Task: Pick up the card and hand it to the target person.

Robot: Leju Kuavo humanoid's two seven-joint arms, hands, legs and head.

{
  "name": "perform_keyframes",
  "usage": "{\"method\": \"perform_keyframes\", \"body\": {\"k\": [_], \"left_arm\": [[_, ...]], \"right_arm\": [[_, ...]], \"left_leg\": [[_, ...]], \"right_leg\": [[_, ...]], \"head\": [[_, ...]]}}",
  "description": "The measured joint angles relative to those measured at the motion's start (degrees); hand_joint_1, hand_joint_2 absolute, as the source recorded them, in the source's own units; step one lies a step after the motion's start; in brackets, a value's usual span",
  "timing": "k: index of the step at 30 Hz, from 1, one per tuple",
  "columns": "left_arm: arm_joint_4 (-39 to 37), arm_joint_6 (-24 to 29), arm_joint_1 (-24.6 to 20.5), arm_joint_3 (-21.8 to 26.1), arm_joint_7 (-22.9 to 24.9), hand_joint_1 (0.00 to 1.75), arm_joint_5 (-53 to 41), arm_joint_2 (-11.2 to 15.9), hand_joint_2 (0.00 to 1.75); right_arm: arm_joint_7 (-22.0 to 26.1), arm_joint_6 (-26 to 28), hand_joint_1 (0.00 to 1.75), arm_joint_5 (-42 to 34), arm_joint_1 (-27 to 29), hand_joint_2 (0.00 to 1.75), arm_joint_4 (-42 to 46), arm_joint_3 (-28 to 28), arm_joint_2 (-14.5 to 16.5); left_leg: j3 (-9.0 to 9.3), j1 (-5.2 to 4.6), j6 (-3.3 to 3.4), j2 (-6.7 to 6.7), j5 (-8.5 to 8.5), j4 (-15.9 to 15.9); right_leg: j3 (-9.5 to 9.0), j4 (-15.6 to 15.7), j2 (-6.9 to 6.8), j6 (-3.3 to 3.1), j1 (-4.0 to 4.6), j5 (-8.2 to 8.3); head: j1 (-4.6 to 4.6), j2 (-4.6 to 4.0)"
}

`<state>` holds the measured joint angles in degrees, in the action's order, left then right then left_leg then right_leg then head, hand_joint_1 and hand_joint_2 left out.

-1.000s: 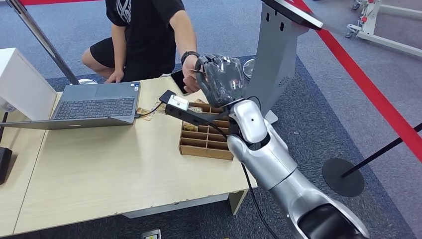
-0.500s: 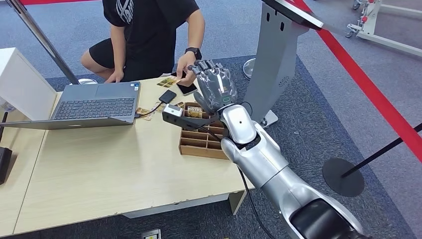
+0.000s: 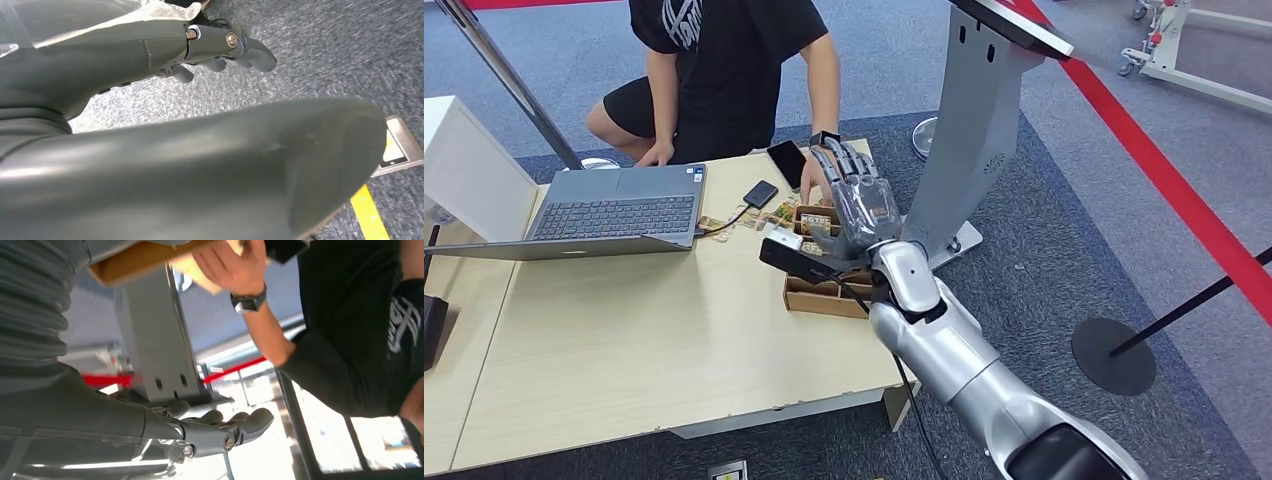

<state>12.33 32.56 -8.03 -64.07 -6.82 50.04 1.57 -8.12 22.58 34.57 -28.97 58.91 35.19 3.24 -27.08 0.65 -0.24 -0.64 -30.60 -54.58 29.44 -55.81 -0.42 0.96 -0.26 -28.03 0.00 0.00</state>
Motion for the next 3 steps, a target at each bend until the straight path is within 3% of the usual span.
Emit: {"method": "perform_keyframes", "body": {"k": [3], "left_arm": [[0.0, 0.0, 0.0, -0.2, 0.3, 0.00, -0.2, 0.1, 0.00]], "right_arm": [[1.3, -0.7, 0.00, -7.7, 2.2, 1.75, -0.8, -0.4, 0.0]], "left_leg": [[-0.01, -0.01, 0.00, 0.02, -0.01, 0.0]], "right_leg": [[0.02, 0.0, 0.03, 0.00, 0.00, 0.00]], "head": [[0.00, 0.00]]}}
